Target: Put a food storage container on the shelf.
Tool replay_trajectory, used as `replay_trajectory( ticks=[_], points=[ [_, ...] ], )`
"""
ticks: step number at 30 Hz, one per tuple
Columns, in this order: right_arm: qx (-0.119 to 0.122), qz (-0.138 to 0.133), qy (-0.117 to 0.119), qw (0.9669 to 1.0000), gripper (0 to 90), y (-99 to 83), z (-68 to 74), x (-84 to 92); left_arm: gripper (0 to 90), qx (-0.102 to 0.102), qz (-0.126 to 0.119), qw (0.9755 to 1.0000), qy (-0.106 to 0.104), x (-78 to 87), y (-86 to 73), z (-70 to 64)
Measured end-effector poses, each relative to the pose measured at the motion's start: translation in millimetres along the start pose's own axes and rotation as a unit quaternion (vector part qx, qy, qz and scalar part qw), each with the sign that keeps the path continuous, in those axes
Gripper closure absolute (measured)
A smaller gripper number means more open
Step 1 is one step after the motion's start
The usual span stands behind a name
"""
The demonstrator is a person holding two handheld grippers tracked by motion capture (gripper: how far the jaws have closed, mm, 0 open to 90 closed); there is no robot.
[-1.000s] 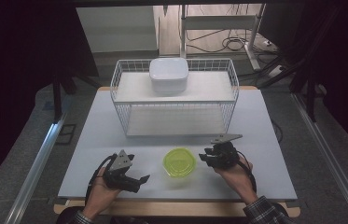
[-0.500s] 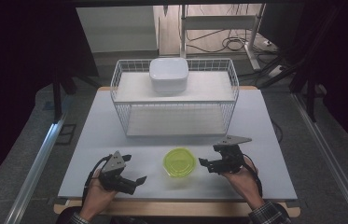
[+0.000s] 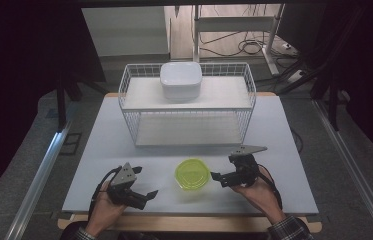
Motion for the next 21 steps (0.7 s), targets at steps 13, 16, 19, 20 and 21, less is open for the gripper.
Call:
replay_trajectory(
  ticks=[13, 16, 19, 20, 21],
  points=[
    [-0.033, 0.008, 0.035, 0.9988, 29.7, 8.0, 2.9, 0.1, 2.1, -0.005, 0.002, 1.0, 0.0, -0.9, 0.5, -1.2],
    [-0.041, 0.011, 0.044, 0.9981, 34.1, 9.9, 3.4, -3.1, 2.2, -0.004, 0.004, 1.0, 0.0, -1.4, 0.4, -1.6],
    [-0.052, 0.015, 0.056, 0.997, 37.2, 11.9, 3.8, -7.7, 2.3, -0.006, 0.005, 1.0, 0.001, -1.9, 0.5, -1.9],
    [-0.056, 0.016, 0.06, 0.9965, 38.9, 12.8, 4.2, -9.3, 2.3, -0.007, 0.006, 1.0, 0.0, -2.0, 0.5, -2.0],
    [-0.055, 0.018, 0.063, 0.9963, 40.9, 13.6, 4.1, -11.1, 2.3, -0.008, 0.007, 0.9999, 0.0, -2.1, 0.5, -2.0]
  ],
)
Point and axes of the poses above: each handheld gripper's, and its own axes: x roughly backward along the jaws, y roughly out of its top, z roughly to its left, the point moved 1 cm from there along -x, roughly forward along the jaws, and after that the axes turned 10 degrees about -x, right-handed, at the moved point
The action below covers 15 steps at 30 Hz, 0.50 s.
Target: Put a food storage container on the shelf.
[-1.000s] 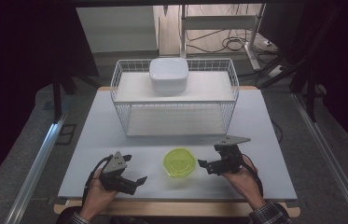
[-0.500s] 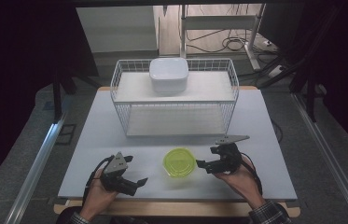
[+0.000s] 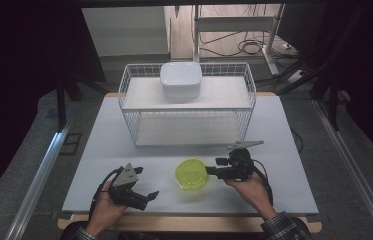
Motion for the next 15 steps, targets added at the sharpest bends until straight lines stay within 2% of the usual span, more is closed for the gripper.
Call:
replay_trajectory(
  ticks=[8, 15],
  points=[
    [-0.031, 0.02, 0.01, 0.9993, 55.0, 6.9, -1.6, -11.7, 2.5, -0.006, 0.002, 1.0, -0.002, -1.6, 0.6, -1.5],
    [-0.069, 0.035, 0.032, 0.9965, 64.1, 9.6, -9.1, -18.9, 2.6, -0.008, 0.004, 1.0, -0.003, -2.3, 0.7, -2.3]
  ],
)
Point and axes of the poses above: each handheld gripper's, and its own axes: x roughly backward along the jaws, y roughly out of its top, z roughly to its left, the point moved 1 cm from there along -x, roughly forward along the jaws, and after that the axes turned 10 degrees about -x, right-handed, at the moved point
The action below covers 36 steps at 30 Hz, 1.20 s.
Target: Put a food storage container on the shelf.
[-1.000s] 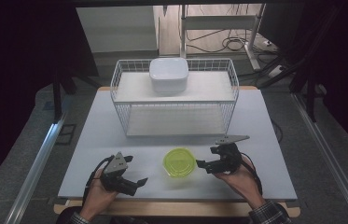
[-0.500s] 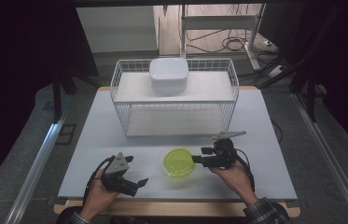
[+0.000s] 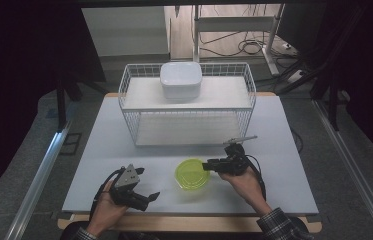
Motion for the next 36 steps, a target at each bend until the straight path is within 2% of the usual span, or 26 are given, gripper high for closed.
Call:
replay_trajectory(
  ticks=[8, 12, 14, 17, 23, 36],
  points=[
    [-0.036, 0.014, 0.026, 0.9989, 71.9, 2.6, -4.6, -6.9, 2.7, -0.005, 0.001, 1.0, -0.001, -0.4, 0.4, -1.0],
    [-0.051, 0.021, 0.026, 0.9982, 76.8, 3.1, -6.2, -8.1, 2.7, -0.006, 0.001, 1.0, -0.001, -0.2, 0.7, -1.3],
    [-0.062, 0.026, 0.038, 0.997, 79.1, 3.0, -7.6, -7.9, 2.8, -0.006, 0.001, 1.0, 0.0, -0.3, 0.7, -1.5],
    [-0.064, 0.031, 0.04, 0.9967, 79.9, 3.0, -7.0, -6.8, 2.8, -0.008, 0.002, 1.0, 0.0, -0.4, 0.7, -1.6],
    [-0.081, 0.031, 0.074, 0.9935, 81.2, 2.5, -6.1, -4.2, 2.8, -0.01, 0.002, 1.0, 0.001, -0.1, 1.0, -1.9],
    [-0.074, 0.011, 0.075, 0.9943, 81.9, 5.3, -6.6, 3.7, 2.9, -0.012, 0.003, 0.9999, 0.001, -0.4, 1.1, -2.2]
  ],
)
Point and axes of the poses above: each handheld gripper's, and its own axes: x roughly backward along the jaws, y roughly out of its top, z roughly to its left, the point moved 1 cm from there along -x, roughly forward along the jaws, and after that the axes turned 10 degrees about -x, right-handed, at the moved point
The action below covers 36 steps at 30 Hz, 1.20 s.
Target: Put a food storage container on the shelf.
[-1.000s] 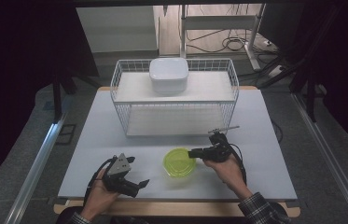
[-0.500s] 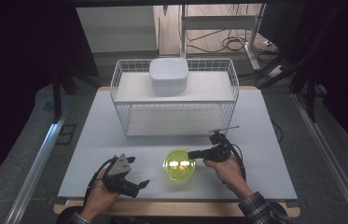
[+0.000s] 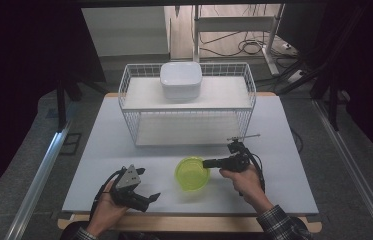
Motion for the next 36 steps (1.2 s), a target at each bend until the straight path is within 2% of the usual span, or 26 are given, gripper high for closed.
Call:
replay_trajectory(
  ticks=[5, 7, 10, 14, 17, 21, 24, 26, 32, 35, 36],
  points=[
    [-0.009, -0.005, 0.012, 0.9999, 82.4, 1.3, 0.0, 1.7, 3.0, 0.0, 0.0, 1.0, 0.001, 0.1, 0.1, -0.1],
    [-0.002, -0.005, 0.004, 1.0, 82.7, 1.9, 0.6, 1.8, 3.0, 0.0, 0.001, 1.0, 0.001, -0.1, 0.0, -0.1],
    [-0.015, -0.006, 0.027, 0.9995, 83.6, 2.7, -0.8, 1.8, 3.0, 0.0, 0.001, 1.0, 0.0, -0.3, 0.0, -0.1],
    [-0.016, -0.006, 0.029, 0.9994, 83.3, 4.8, -2.3, 1.3, 3.0, -0.001, 0.003, 1.0, 0.0, -0.6, 0.0, -0.4],
    [-0.012, -0.013, 0.008, 0.9998, 81.0, 6.9, -6.1, -0.9, 3.0, -0.001, 0.003, 1.0, 0.0, -1.0, 0.0, -0.6],
    [0.003, -0.023, -0.048, 0.9986, 76.7, 10.1, -12.6, -5.7, 3.1, -0.004, 0.008, 1.0, -0.001, -1.4, -0.2, -0.6],
    [0.004, -0.028, -0.064, 0.9975, 70.9, 11.0, -15.2, -8.1, 3.1, -0.006, 0.009, 0.9999, -0.001, -1.4, -0.2, -0.7],
    [0.013, -0.033, -0.077, 0.9964, 66.2, 10.9, -13.0, -6.5, 3.1, -0.005, 0.009, 0.9999, -0.001, -1.5, -0.3, -0.7],
    [0.012, -0.038, -0.093, 0.9949, 61.6, 5.3, -6.6, -1.8, 3.1, -0.007, 0.009, 0.9999, 0.001, -1.9, 0.2, -1.7],
    [0.002, -0.034, -0.095, 0.9949, 63.0, 3.2, -7.4, -5.3, 3.1, -0.009, 0.011, 0.9999, 0.0, -2.3, 0.5, -2.2],
    [-0.004, -0.035, -0.088, 0.9955, 66.1, 3.2, -8.4, -6.5, 3.1, -0.011, 0.012, 0.9999, 0.0, -2.1, 0.5, -2.2]
  ],
)
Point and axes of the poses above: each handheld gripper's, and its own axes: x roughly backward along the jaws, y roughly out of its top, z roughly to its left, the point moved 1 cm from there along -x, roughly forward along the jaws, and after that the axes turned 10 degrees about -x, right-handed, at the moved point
